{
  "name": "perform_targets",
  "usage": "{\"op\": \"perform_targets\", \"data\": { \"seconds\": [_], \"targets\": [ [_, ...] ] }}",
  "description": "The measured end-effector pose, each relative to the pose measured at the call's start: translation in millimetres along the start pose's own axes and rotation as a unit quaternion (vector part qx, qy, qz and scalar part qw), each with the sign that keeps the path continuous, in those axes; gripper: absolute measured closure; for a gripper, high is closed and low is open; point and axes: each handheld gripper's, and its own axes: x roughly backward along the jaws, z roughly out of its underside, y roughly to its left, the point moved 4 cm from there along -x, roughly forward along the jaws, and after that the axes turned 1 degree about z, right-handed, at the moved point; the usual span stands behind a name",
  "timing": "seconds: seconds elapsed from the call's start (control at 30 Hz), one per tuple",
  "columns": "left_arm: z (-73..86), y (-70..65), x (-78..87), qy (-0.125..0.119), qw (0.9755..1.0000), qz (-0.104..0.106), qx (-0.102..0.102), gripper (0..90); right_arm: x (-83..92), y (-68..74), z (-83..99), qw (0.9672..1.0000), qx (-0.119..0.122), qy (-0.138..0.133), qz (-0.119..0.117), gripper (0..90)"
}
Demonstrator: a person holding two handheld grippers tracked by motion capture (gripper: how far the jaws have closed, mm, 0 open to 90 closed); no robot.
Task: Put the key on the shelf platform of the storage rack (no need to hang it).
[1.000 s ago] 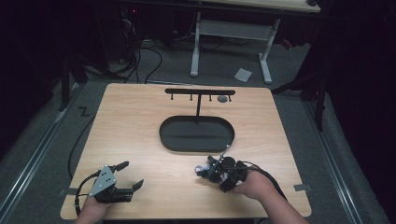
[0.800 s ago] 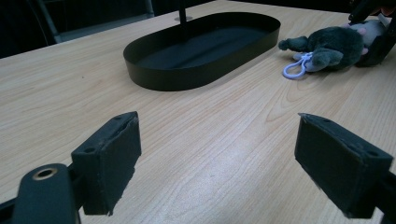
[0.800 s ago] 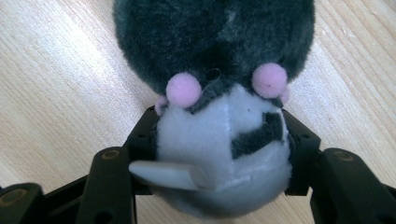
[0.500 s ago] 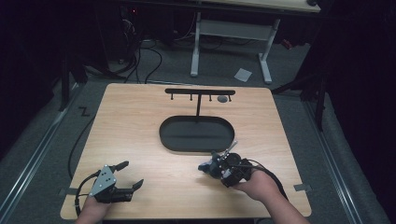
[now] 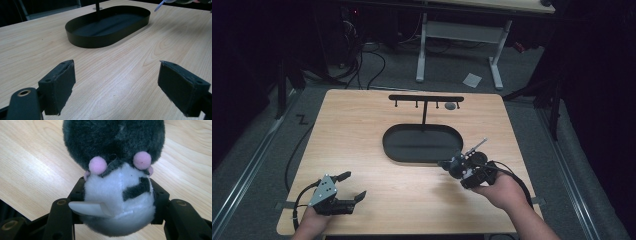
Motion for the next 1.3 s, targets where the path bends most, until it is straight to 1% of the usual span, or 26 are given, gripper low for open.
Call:
{"op": "perform_targets", "data": {
  "seconds": [0.07, 0.17, 0.27, 0.4, 0.47, 0.5, 0.53, 0.57, 0.63, 0.7, 0.83, 0.97, 1.07, 1.1, 1.17, 1.3],
  "targets": [
    [0.3, -0.7, 1.0, -0.002, 1.0, 0.0, -0.001, 15.1, 5.8, -5.7, 0.9, 1.0, -0.007, -0.002, 0.006, 46.5],
    [0.5, -1.5, 1.4, -0.002, 1.0, 0.0, -0.003, 15.1, 14.8, -12.3, 1.0, 0.9995, -0.03, -0.005, 0.011, 46.6],
    [0.6, -1.8, 2.1, -0.002, 1.0, 0.001, -0.004, 15.1, 24.0, -19.2, -0.7, 0.9987, -0.047, -0.01, 0.017, 46.6],
    [0.5, -1.8, 1.5, -0.002, 1.0, 0.002, -0.003, 15.1, 31.2, -24.6, -3.5, 0.9983, -0.049, -0.011, 0.031, 46.6],
    [0.5, -2.1, 1.6, -0.002, 1.0, 0.001, -0.005, 15.1, 34.1, -25.9, -5.2, 0.9983, -0.047, -0.014, 0.033, 46.5],
    [0.5, -2.0, 1.3, -0.002, 1.0, 0.001, -0.005, 15.1, 35.4, -26.9, -5.9, 0.9984, -0.045, -0.016, 0.032, 46.5],
    [0.4, -1.8, 1.2, -0.001, 1.0, 0.001, -0.004, 15.1, 36.3, -27.0, -6.7, 0.9982, -0.05, -0.017, 0.03, 46.6],
    [0.4, -1.4, 0.8, -0.001, 1.0, 0.001, -0.002, 15.1, 37.3, -28.0, -7.4, 0.9983, -0.047, -0.016, 0.03, 46.6],
    [0.2, -1.3, 0.4, 0.001, 1.0, 0.002, -0.003, 15.1, 41.0, -29.3, -10.2, 0.9977, -0.056, -0.018, 0.032, 46.7],
    [0.3, -1.6, 0.5, 0.002, 1.0, 0.003, -0.005, 15.1, 43.8, -31.1, -12.6, 0.9973, -0.065, -0.024, 0.025, 46.7],
    [0.5, -2.3, 1.3, -0.002, 1.0, 0.001, -0.005, 15.1, 44.9, -33.5, -16.1, 0.9971, -0.068, -0.022, 0.027, 46.7],
    [0.9, -3.4, 3.4, -0.008, 0.9999, -0.001, -0.007, 15.1, 47.9, -33.4, -21.1, 0.9971, -0.07, -0.022, 0.02, 46.7],
    [0.9, -3.5, 3.2, -0.005, 0.9999, -0.001, -0.009, 15.1, 50.0, -34.1, -26.3, 0.9972, -0.069, -0.024, 0.019, 46.7],
    [0.8, -3.5, 2.6, -0.003, 1.0, 0.0, -0.009, 15.1, 50.1, -33.8, -28.1, 0.9968, -0.074, -0.025, 0.018, 46.8],
    [0.6, -3.4, 1.1, 0.001, 1.0, 0.002, -0.009, 15.1, 50.7, -34.5, -32.2, 0.9968, -0.074, -0.023, 0.02, 46.7],
    [0.6, -3.4, 1.5, -0.001, 1.0, 0.003, -0.009, 15.1, 54.5, -37.4, -43.3, 0.9966, -0.076, -0.025, 0.02, 46.7]
  ]
}}
